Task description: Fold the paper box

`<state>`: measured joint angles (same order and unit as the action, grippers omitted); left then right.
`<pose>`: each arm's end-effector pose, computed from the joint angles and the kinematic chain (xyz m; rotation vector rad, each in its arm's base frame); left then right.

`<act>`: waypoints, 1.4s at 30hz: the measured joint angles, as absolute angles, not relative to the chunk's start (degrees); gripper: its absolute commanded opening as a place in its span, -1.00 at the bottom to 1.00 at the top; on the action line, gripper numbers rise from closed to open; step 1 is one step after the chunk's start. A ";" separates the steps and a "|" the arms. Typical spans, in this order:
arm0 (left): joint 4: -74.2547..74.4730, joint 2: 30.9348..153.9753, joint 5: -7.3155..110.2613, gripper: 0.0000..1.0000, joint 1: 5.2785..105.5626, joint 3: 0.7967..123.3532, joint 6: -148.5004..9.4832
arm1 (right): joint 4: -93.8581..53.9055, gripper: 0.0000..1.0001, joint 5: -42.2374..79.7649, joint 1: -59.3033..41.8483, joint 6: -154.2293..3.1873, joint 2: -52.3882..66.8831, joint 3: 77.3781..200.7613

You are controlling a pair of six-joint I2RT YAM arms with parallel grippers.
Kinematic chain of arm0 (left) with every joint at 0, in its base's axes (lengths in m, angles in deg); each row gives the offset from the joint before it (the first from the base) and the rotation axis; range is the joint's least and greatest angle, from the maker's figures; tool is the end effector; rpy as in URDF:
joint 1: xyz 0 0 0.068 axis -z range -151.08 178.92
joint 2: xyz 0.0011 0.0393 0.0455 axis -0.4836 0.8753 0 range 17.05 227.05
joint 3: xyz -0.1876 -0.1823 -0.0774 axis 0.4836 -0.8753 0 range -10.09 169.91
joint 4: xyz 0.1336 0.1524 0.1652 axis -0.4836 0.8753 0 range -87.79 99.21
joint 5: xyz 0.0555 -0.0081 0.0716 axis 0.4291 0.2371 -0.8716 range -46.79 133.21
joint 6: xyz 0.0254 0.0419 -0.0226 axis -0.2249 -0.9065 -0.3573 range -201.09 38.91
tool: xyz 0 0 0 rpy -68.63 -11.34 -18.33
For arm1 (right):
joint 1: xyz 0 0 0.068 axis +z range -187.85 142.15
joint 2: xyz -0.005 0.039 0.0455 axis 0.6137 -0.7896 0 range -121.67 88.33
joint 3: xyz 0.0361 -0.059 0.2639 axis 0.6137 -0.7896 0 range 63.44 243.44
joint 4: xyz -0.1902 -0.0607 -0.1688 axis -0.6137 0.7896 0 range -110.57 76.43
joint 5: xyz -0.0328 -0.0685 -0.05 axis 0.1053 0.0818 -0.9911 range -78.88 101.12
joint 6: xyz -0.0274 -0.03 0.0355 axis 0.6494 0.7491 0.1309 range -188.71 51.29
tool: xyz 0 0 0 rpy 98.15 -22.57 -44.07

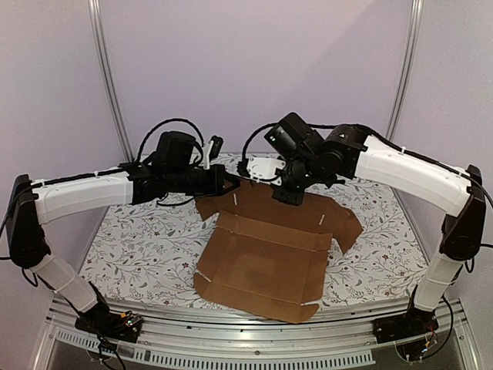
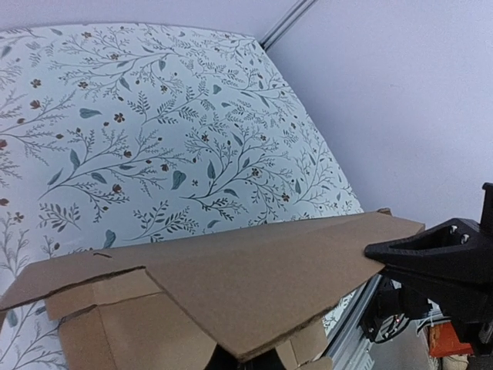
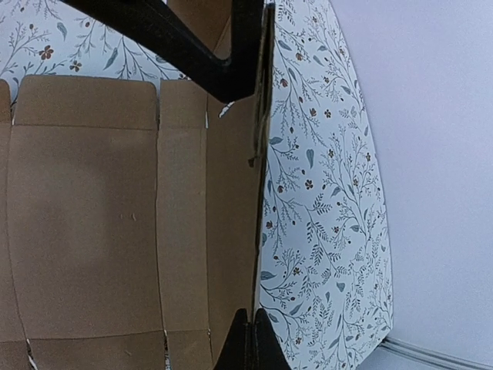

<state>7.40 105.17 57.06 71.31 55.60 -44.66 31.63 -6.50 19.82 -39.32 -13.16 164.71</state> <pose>0.2578 -0.2470 0.2890 0.2783 2.2076 -1.0612 0.2143 0.3184 0.3458 -1.5809 1.8500 -0.1632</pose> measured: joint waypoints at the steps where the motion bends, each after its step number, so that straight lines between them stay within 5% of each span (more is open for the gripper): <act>1: 7.60 105.14 56.77 -1.00 71.36 55.66 -44.90 | 31.57 -1.00 -6.70 19.82 -39.56 -12.99 164.71; 25: 15.08 94.32 46.81 -0.65 71.40 45.94 -49.17 | 32.11 -1.00 -1.02 11.33 -47.60 -10.06 167.86; 42: 15.27 95.11 35.00 -0.47 71.40 47.86 -52.42 | 30.76 -1.00 6.98 11.20 -51.30 5.28 160.82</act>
